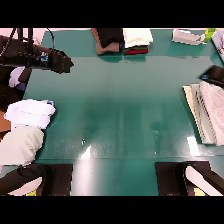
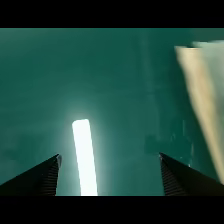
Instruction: Fold the shirts.
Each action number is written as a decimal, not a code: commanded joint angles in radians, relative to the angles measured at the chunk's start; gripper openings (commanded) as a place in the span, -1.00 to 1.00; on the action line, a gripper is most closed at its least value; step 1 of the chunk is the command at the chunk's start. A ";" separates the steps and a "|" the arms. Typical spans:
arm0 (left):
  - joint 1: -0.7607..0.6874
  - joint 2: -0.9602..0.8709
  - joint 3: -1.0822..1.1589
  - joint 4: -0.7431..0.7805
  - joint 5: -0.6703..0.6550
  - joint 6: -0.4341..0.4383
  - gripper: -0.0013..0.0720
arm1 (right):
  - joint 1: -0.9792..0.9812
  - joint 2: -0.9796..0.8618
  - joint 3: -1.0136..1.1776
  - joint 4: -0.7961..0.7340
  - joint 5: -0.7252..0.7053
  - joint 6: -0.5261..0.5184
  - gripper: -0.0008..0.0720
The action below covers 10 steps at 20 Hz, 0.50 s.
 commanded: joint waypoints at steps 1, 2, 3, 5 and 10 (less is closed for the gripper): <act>0.000 0.000 0.000 0.018 -0.002 0.000 -0.89 | 0.283 -0.030 -0.014 0.042 -0.045 -0.006 0.67; 0.000 0.000 0.000 0.018 0.002 0.000 -0.89 | 0.344 -0.046 -0.012 0.043 -0.055 -0.011 0.18; 0.000 0.000 0.001 0.018 0.002 0.000 -0.89 | 0.397 -0.065 -0.008 0.043 -0.061 -0.011 -0.23; 0.000 0.000 0.001 0.018 0.002 0.000 -0.89 | 0.473 -0.099 0.006 0.043 -0.061 -0.013 -0.88; 0.000 0.000 0.001 0.018 0.002 0.000 -0.89 | 0.562 -0.173 0.065 0.044 -0.059 -0.013 -0.93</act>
